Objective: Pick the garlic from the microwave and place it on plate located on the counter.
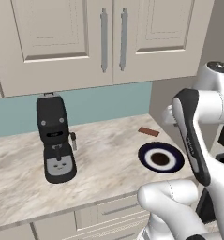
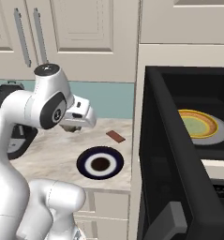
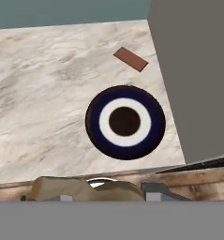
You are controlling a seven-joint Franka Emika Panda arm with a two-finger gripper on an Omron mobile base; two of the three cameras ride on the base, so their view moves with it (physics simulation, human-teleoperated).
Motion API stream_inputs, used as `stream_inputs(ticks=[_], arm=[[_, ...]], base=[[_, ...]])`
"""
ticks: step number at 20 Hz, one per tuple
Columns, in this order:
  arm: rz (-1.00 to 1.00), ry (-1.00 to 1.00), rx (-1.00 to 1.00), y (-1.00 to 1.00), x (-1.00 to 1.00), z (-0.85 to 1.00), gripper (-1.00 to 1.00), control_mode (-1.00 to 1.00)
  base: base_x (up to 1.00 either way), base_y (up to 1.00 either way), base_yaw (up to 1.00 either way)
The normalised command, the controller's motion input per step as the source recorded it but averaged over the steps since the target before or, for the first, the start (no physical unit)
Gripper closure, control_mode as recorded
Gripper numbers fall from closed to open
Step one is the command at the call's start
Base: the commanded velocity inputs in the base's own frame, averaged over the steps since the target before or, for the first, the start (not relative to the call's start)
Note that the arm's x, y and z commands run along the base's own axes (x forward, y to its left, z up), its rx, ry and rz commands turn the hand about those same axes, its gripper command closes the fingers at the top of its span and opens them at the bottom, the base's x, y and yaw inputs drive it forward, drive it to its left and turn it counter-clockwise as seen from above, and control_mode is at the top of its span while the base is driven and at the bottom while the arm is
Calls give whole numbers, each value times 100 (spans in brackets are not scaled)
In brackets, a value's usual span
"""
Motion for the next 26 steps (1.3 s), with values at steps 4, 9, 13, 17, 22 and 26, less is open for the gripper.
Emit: stream_inputs(ticks=[4,9,13,17,22,26], arm=[[0,9,0,0,49,-43,100,-100],[0,7,0,-1,46,-48,100,-100],[0,7,0,-1,46,-43,100,-100],[0,6,0,-1,36,-51,100,-100],[0,5,0,0,34,-59,100,-100],[0,2,0,-5,33,-72,100,-100]], base=[[0,0,0],[0,0,0],[0,0,0],[0,0,0],[0,0,0],[0,0,0]])
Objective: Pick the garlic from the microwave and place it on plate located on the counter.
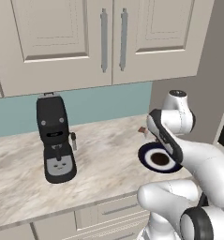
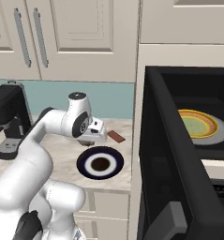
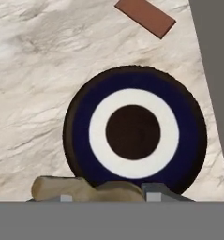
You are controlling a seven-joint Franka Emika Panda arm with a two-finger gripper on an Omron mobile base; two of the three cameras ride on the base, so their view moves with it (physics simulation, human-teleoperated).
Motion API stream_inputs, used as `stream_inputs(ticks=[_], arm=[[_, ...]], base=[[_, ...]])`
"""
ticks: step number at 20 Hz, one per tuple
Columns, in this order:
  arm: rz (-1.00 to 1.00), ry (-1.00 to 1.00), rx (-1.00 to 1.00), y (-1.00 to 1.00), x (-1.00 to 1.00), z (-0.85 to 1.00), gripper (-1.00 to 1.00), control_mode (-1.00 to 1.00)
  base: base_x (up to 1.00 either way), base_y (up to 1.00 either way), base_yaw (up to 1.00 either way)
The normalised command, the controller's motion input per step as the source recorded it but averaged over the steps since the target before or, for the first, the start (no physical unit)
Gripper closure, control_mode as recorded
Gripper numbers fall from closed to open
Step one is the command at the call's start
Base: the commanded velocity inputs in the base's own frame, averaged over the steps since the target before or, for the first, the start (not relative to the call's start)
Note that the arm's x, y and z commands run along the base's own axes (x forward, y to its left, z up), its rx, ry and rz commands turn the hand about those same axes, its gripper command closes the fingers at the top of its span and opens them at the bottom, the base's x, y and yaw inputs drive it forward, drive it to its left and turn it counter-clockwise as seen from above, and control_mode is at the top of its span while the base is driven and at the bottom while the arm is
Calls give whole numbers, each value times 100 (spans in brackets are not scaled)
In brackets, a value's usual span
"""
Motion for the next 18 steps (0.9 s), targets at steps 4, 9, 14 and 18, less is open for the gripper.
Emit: stream_inputs(ticks=[4,9,14,18], arm=[[0,1,0,-16,26,-73,100,-100],[0,0,0,-14,27,-55,100,-100],[0,4,0,-7,26,-40,100,-100],[0,1,0,-8,21,-34,100,-100]], base=[[0,0,0],[0,0,0],[0,0,0],[0,0,0]])
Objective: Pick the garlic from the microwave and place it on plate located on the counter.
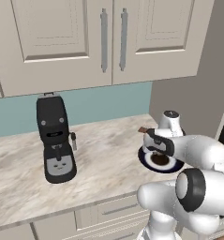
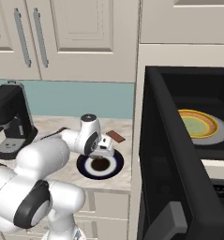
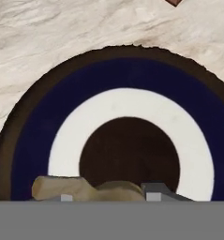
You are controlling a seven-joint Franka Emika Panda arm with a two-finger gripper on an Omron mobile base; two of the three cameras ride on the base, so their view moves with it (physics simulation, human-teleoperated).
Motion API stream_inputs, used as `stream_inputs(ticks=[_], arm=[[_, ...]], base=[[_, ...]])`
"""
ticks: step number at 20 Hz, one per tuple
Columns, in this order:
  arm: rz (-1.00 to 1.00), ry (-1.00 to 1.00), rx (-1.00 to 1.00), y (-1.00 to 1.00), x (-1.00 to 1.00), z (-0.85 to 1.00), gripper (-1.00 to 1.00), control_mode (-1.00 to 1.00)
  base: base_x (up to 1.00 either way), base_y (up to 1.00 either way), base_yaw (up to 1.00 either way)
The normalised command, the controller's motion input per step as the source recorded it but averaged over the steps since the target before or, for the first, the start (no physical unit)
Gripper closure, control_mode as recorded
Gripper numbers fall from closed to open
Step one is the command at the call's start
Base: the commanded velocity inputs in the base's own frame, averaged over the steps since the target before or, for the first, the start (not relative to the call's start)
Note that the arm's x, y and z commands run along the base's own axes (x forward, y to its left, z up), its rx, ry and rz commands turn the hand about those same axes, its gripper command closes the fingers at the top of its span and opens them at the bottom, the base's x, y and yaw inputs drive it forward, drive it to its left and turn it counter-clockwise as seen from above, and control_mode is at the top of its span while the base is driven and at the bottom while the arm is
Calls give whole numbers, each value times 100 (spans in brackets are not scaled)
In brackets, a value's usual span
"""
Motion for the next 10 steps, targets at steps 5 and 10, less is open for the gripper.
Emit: stream_inputs(ticks=[5,10], arm=[[0,0,0,-12,14,-34,100,-100],[0,0,0,-8,13,-25,100,-100]], base=[[0,0,0],[0,0,0]])
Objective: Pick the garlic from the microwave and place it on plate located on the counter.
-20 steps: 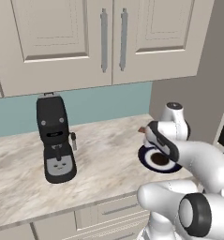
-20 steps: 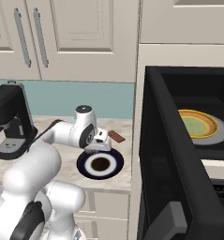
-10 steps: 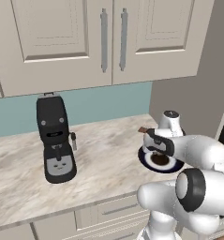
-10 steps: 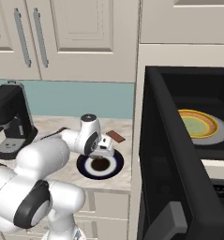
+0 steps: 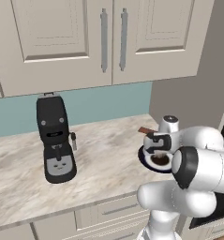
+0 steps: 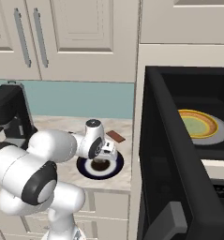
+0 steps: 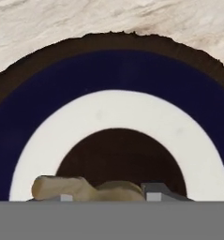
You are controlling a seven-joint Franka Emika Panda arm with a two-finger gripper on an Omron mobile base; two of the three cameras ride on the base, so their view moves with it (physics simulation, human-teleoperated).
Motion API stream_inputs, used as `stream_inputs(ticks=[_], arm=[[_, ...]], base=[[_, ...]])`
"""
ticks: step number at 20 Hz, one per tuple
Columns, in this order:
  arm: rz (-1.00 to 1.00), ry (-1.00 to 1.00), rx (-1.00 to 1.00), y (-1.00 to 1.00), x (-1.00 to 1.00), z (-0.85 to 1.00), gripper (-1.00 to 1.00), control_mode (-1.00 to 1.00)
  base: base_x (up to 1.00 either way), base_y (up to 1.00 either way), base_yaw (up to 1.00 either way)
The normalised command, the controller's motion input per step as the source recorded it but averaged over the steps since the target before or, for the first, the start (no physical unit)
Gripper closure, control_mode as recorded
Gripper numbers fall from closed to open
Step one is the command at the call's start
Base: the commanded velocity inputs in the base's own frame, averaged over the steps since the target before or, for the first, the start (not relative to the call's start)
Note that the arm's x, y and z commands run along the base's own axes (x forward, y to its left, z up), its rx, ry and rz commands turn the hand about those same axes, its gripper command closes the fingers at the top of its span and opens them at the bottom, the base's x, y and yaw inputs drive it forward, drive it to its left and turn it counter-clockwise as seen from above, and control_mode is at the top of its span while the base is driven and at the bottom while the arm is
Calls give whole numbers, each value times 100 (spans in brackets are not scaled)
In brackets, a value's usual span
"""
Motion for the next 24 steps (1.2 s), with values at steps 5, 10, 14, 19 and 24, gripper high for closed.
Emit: stream_inputs(ticks=[5,10,14,19,24], arm=[[0,1,0,0,5,-2,-100,-100],[0,0,0,0,0,0,-100,-100],[0,0,0,0,0,0,-100,-100],[0,-11,0,0,-15,47,-100,-100],[0,-18,-2,23,-63,70,-100,-100]], base=[[0,0,0],[0,0,0],[0,0,0],[0,0,0],[0,0,0]])
